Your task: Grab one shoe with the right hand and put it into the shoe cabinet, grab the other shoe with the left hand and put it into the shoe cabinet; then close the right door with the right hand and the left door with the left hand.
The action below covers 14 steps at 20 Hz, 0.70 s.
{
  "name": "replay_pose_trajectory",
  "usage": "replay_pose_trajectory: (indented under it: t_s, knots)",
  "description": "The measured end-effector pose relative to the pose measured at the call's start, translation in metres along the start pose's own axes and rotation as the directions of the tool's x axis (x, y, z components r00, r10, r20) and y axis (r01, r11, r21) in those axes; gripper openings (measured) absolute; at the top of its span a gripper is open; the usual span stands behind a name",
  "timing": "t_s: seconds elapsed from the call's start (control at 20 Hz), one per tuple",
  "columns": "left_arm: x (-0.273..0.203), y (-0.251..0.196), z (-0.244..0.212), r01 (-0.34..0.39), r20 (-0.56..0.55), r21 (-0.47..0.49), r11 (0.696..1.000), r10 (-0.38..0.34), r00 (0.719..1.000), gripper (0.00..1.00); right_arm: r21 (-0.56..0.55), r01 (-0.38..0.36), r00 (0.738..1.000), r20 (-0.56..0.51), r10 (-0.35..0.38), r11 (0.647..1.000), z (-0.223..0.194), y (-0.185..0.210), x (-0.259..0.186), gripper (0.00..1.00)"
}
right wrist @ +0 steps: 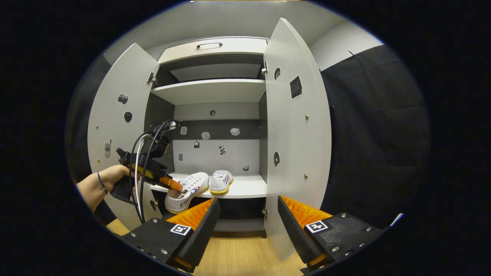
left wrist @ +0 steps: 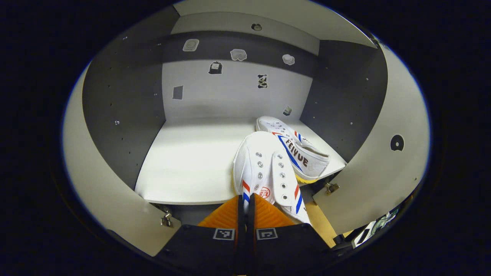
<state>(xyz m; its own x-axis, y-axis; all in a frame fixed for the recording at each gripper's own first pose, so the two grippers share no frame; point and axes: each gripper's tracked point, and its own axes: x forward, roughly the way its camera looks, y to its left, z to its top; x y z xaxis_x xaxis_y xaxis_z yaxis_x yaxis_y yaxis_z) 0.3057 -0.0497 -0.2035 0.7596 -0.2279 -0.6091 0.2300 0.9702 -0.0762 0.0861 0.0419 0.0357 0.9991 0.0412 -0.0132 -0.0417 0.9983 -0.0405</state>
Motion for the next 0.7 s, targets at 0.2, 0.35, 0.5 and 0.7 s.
replay_pose_trajectory:
  t_s: [0.2,0.35,0.5,0.7]
  knots:
    - [0.015,0.023,0.047,-0.017,0.019,-0.070,0.997,0.018,1.000,0.05,-0.010,-0.013,1.000,0.006,0.013,1.000,0.006,0.017,0.003,0.93]
    - [0.048,0.049,0.082,-0.090,0.012,-0.105,0.990,0.092,0.996,0.06,-0.027,-0.005,1.000,0.022,0.005,1.000,0.017,0.022,0.005,0.93]
    - [0.078,0.060,0.097,-0.117,0.008,-0.129,0.985,0.119,0.993,0.06,-0.031,0.022,0.999,0.026,-0.021,0.999,0.022,0.017,0.002,0.92]
    - [0.102,0.063,0.073,-0.134,-0.074,-0.168,0.977,0.123,0.990,0.06,-0.013,0.054,0.999,0.006,-0.054,0.998,0.017,-0.001,-0.007,0.92]
